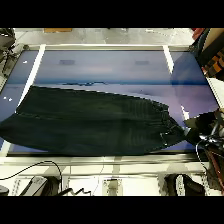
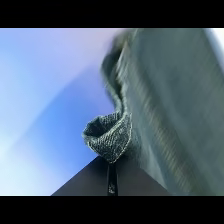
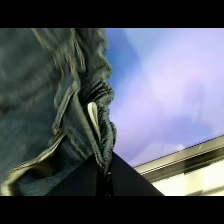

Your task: Fold the clothes and pants, and hang the long-sleeved shirts on hangers.

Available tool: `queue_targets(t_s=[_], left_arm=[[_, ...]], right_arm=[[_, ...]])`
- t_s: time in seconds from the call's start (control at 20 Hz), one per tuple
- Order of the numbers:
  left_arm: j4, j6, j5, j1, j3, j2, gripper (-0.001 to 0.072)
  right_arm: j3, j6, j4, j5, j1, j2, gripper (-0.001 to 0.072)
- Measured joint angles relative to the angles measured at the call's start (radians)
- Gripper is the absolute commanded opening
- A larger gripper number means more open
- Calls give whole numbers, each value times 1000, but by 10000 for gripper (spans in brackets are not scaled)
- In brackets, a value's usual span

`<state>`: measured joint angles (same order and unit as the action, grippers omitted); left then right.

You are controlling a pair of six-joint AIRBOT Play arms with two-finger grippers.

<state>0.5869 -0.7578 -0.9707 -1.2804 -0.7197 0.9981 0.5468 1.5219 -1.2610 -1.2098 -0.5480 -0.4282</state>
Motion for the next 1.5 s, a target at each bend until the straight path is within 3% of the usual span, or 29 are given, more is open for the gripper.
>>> queue_targets(t_s=[0.15, 0.3, 0.55, 0.85, 1.05, 1.4, 1.45, 1.5], left_arm=[[-82, 15, 45, 39, -19, -19, 18], [-115, 18, 131, 138, -51, -24, 17], [-141, -68, 386, 392, -122, 42, 17], [-145, -145, 546, 655, -246, 285, 19], [-144, -214, 580, 711, -303, 400, 20], [-145, -251, 603, 724, -325, 427, 23], [-146, -255, 604, 724, -326, 428, 47], [-146, -255, 605, 725, -327, 428, 278]], right_arm=[[64, 63, -76, -11, 0, 55, 55], [98, 95, -43, 32, 0, 34, 56], [115, 113, 129, 257, 0, -166, 56], [120, 120, 418, 538, 0, -516, 56], [129, 119, 572, 678, 19, -677, 57], [213, 109, 631, 922, 145, -770, 57], [223, 109, 633, 957, 160, -780, 125], [232, 109, 634, 987, 171, -791, 398]])
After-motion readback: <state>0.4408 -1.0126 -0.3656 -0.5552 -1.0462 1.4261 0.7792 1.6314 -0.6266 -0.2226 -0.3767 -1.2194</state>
